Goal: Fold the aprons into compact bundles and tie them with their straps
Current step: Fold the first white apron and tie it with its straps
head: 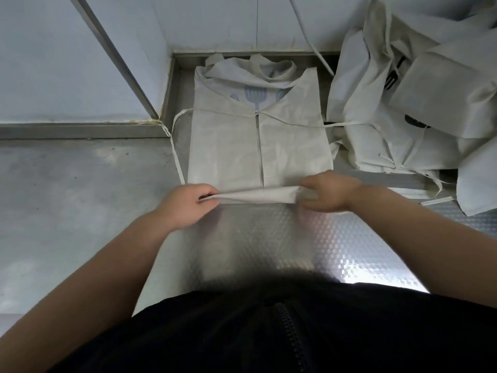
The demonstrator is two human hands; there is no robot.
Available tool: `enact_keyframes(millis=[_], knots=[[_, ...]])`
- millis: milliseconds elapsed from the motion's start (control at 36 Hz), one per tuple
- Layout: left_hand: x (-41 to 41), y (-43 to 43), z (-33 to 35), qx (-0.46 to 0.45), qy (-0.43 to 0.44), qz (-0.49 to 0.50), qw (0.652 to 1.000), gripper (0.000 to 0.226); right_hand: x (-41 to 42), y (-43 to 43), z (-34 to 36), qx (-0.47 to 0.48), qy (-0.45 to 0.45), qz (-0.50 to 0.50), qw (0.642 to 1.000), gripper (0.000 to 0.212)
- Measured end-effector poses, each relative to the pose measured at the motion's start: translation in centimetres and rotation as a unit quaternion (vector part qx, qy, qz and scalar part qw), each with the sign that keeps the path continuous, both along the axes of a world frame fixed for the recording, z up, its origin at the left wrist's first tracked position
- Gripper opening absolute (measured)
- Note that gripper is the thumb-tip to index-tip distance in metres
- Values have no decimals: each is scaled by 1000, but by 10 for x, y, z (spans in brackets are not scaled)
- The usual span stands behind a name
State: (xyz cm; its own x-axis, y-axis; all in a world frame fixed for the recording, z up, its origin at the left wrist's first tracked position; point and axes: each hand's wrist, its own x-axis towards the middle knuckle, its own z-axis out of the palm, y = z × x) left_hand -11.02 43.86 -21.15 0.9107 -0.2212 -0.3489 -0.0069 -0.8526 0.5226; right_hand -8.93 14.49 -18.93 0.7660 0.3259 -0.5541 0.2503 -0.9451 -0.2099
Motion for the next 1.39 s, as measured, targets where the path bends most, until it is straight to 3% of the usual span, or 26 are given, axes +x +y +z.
enact_keyframes(millis=[83,139,306,361,472,556,639,667,722,806,917,972,1056,1111,1194,1278,1389], knots=[[17,6,4,-59,67,57,994,8,13,-4,-2,7,13,-47,999,35],[25,10,3,-68,59,111,990,7,19,-5,-7,18,8,-83,996,32],[29,2,-15,76,-41,170,982,20,24,-5,-15,-12,-42,-161,986,27],[23,-4,-20,118,-82,147,979,30,21,-1,-14,-52,-85,-124,987,34],[15,-12,-24,140,-196,18,970,54,11,9,-21,-100,-153,58,981,59],[9,-16,-22,203,-149,-60,966,67,2,8,-31,-54,-123,56,989,53],[2,-18,-26,283,-115,-77,949,53,-4,6,-35,-44,-92,60,993,73],[0,-18,-26,278,-112,-78,951,52,-4,4,-37,-46,-89,62,993,74],[-2,-17,-27,251,-118,-94,956,70,-2,3,-39,-39,-107,53,992,63],[-1,-16,-24,234,-127,-132,955,86,1,3,-37,-30,-180,63,981,45],[4,-18,-22,171,-134,-98,971,61,1,6,-33,-27,-213,75,974,49],[5,-18,-17,139,-151,-82,975,45,-1,11,-25,-11,-184,73,980,57],[1,-15,-7,117,-159,-68,978,32,-4,9,-15,4,-141,49,989,40],[-4,-11,-4,121,-148,-71,979,27,-11,9,-11,17,-88,11,996,39],[-14,-4,-1,81,-93,-45,991,23,-23,5,-11,0,-54,8,998,45],[-22,1,1,16,1,-16,1000,15,-32,6,-9,36,-5,-28,999,34],[-33,2,-2,19,67,0,998,14,-43,8,-7,25,60,-35,997,38]])
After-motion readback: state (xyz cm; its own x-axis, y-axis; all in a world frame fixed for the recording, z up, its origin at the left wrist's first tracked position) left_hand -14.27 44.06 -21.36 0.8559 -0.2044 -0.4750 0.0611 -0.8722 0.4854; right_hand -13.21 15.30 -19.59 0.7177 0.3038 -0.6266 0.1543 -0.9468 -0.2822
